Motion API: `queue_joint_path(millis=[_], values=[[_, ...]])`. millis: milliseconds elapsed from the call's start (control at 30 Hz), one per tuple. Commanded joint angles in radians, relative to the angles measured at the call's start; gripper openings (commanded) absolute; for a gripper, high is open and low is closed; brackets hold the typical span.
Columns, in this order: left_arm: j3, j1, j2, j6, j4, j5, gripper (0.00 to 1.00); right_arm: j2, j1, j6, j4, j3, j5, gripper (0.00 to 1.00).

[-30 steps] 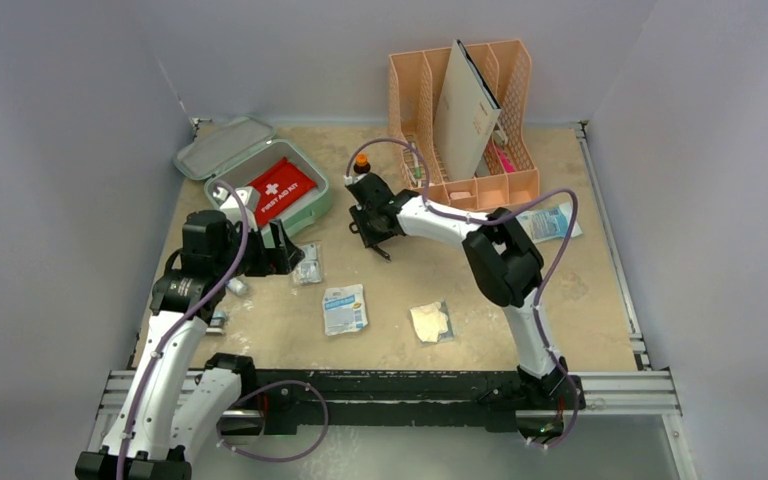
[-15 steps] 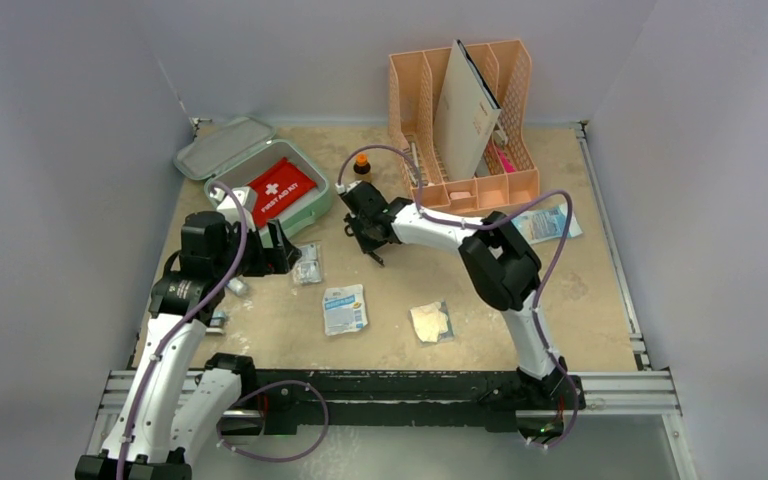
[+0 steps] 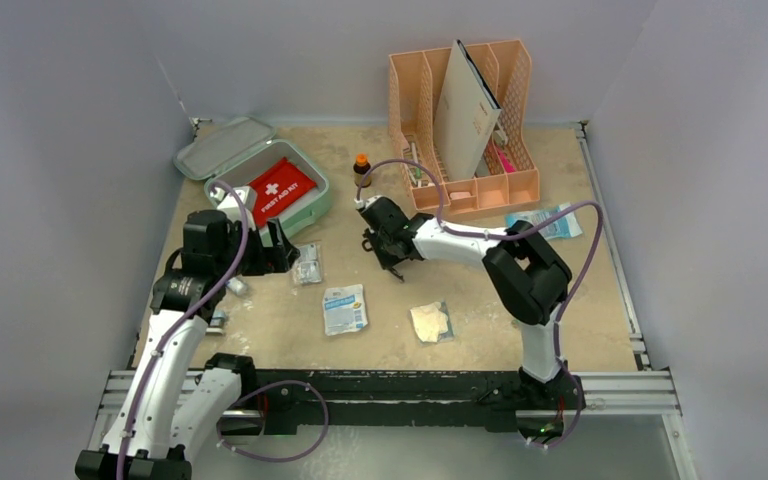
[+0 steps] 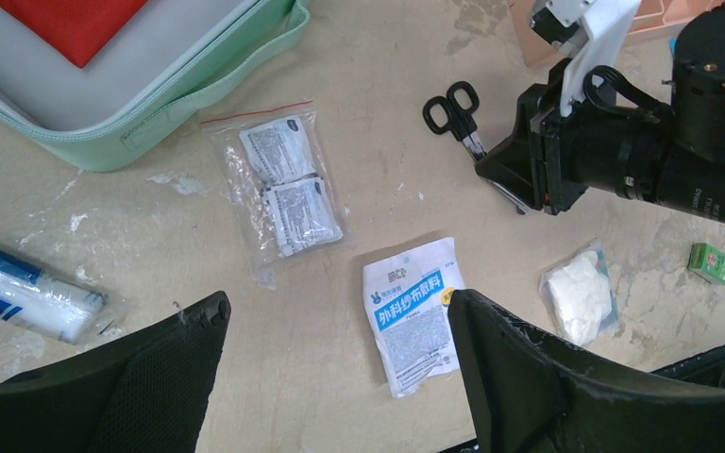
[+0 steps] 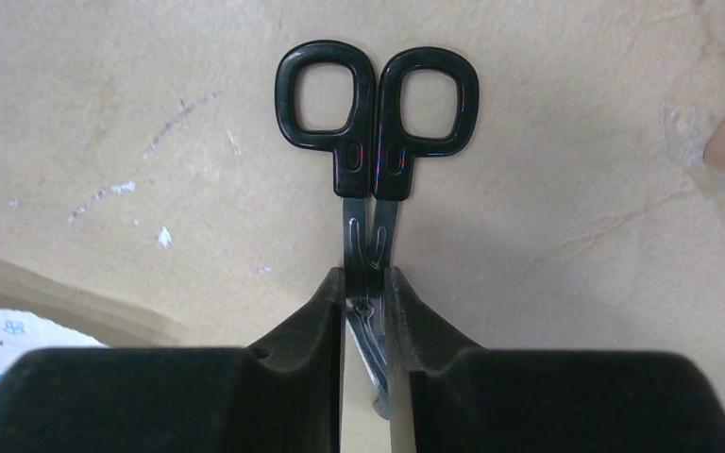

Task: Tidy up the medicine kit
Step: Move the scissors to the center of the board, then pick up the medical item at the center of the board.

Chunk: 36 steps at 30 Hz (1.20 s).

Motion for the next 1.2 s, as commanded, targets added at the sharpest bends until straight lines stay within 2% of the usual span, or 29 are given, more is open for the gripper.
queue_joint_path(millis=[0,167,433,533,800,1167], values=[[0.023,-0.003,0.019,-0.011,0.007,-0.01,0.84,-0.034,0.004,0.022,-0.052,-0.065,0.002,0.11],[0.018,-0.003,0.024,-0.038,0.014,-0.014,0.85,-0.079,0.004,0.056,-0.116,-0.046,-0.041,0.33],[0.015,-0.003,0.037,-0.04,0.021,-0.011,0.84,-0.185,0.004,0.109,-0.158,-0.027,-0.107,0.46],[0.014,-0.003,0.029,-0.037,0.016,-0.019,0.84,-0.209,0.009,0.177,-0.142,-0.032,-0.175,0.47],[0.012,-0.003,0.015,-0.029,0.014,-0.023,0.84,-0.231,0.074,0.366,0.045,-0.131,-0.292,0.48],[0.01,-0.003,0.021,-0.017,0.019,0.003,0.84,-0.127,0.116,0.43,0.122,-0.158,-0.308,0.47]])
